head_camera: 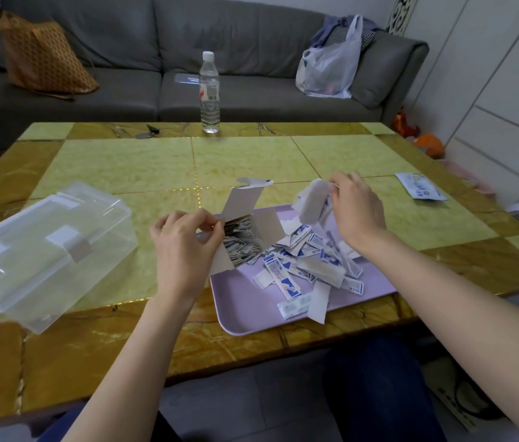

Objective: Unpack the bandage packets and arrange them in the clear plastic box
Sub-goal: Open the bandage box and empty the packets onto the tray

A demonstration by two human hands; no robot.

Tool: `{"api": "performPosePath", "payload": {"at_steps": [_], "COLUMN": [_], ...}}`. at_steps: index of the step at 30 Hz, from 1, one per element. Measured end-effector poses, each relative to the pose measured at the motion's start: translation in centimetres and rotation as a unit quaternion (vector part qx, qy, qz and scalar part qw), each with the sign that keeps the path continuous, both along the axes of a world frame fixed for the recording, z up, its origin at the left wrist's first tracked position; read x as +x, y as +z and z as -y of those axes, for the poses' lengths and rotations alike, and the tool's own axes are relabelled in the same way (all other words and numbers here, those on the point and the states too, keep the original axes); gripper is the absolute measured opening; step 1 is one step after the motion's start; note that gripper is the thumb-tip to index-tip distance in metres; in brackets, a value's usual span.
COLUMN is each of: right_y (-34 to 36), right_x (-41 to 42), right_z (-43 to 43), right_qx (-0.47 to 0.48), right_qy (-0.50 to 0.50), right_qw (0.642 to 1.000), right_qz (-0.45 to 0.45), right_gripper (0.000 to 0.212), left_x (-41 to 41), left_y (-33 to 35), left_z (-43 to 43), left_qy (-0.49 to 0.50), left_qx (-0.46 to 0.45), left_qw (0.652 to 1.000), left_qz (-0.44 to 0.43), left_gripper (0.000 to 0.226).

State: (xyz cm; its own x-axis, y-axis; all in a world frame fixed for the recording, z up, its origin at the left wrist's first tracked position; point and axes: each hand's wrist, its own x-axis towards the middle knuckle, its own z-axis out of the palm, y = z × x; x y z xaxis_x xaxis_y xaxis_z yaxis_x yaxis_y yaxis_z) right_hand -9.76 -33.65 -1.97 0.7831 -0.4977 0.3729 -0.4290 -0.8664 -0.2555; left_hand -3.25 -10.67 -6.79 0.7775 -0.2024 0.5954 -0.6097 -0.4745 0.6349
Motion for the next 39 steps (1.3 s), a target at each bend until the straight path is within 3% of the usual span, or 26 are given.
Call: {"api": "performPosePath", "payload": {"at_steps": [5,8,12,15,19,23,29,34,39], "right_y": [-1.9,-2.3,-2.0,-2.4,-3.0,-3.2,-2.9,-2.6,-2.4], "right_x": [0.7,0.6,0.0,-0.1,0.8,1.6,2.3,2.0,1.8], "right_z": [-2.0,-4.0,-7.1,-8.9,-9.9,-10.0,-10.0,-10.3,-10.7], "right_qx": [0.066,0.061,0.065,0.062,0.072,0.045,0.069,-0.001,0.002], "right_qy": [0.108,0.138,0.252,0.296,0.29,0.268,0.251,0.254,0.249], "right_qw": [0.992,0.988,0.964,0.953,0.951,0.957,0.961,0.961,0.965], "right_qz": [-0.014,-0.013,0.047,-0.011,-0.078,-0.099,-0.098,-0.107,-0.077], "right_gripper": [0.046,0.035,0.016,0.019,0.03,0.028,0.029,0.021,0.02], "left_x": [-0.1,0.1,0.4,0.4,0.3,0.1,0.0,-0.4,-0.3], "left_y": [0.0,-0.2,-0.3,-0.2,-0.2,-0.2,0.2,0.5,0.6], "left_z": [0.1,0.0,-0.1,-0.2,-0.3,-0.5,-0.7,-0.7,-0.9], "left_qy": [0.008,0.009,0.004,0.003,-0.006,-0.015,-0.026,-0.037,-0.034], "left_qx": [0.009,0.008,0.01,0.014,0.019,0.021,-0.016,-0.016,-0.021], "left_qw": [1.0,1.0,1.0,1.0,1.0,1.0,0.999,0.999,0.999], "left_qz": [0.001,0.0,0.002,0.009,0.014,0.013,-0.009,0.0,-0.005], "left_gripper": [0.012,0.013,0.014,0.013,0.013,0.014,0.013,0.013,0.012]}}
